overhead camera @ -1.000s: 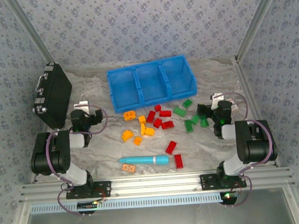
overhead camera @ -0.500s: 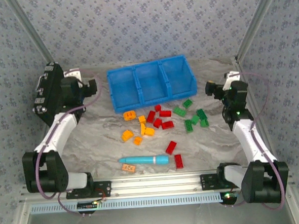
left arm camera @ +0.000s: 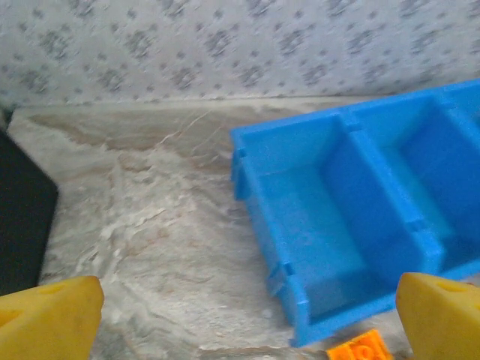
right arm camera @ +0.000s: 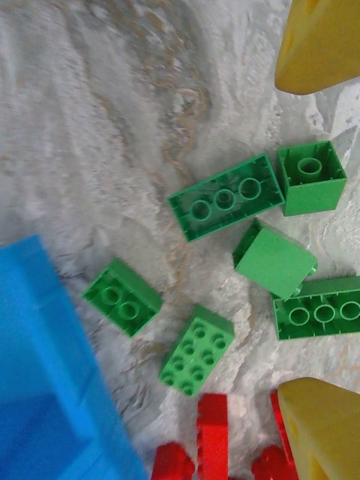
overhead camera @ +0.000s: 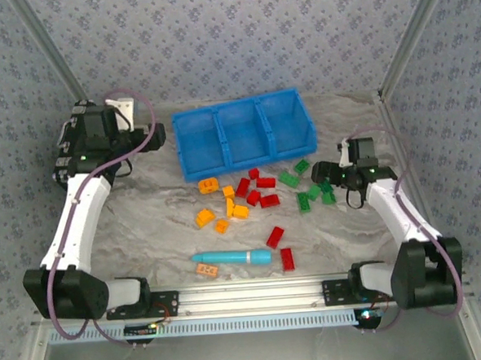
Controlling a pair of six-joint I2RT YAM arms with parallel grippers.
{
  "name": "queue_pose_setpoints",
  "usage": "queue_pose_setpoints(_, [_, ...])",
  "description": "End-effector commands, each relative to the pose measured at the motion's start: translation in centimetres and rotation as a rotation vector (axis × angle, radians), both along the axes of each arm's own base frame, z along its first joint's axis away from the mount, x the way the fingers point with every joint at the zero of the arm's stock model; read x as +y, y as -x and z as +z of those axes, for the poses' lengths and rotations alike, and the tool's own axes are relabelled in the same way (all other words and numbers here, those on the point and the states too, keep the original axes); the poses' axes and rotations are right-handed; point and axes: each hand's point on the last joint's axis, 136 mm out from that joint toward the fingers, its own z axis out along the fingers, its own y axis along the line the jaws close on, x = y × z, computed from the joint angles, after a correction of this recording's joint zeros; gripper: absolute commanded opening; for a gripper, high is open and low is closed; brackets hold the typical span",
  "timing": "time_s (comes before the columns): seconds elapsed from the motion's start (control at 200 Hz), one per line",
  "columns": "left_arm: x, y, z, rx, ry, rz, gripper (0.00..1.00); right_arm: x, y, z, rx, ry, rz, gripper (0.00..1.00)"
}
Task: Sort the legos into containers by color
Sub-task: Pick up the lego from the middle-right of the table.
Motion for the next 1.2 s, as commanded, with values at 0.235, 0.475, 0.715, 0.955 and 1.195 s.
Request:
queue_pose_setpoints(0.235, [-3.1, 3.5, 1.8, 0.001, 0.035, -0.174, 1.0, -0.8, -2.1, -4.0, 0.172, 0.086, -0.046, 0.94])
queue_pose_setpoints(0.475, [-2.6, 3.3, 0.3, 0.037, -0.022, -0.162, 1.0, -1.0, -4.2, -5.3, 0.209, 0.153, -0.059, 0.88])
queue_pose_setpoints(0.715, [-2.5, 3.2, 0.5, 0.046, -0.039, -0.167, 1.0, -1.1, -4.6, -7.6, 0.272, 0.19, -0.057, 0.82])
queue_pose_setpoints(0.955, [-2.4, 3.2, 0.5, 0.05, -0.046, -0.158, 1.0, -0.9, -4.2, -9.0, 0.306, 0.207, -0.043, 0.68])
queue_pose_setpoints(1.195, [-2.3, 3.3, 0.5, 0.047, -0.05, -0.154, 1.0, -1.2, -3.6, -9.4, 0.326, 0.222, -0.047, 0.46])
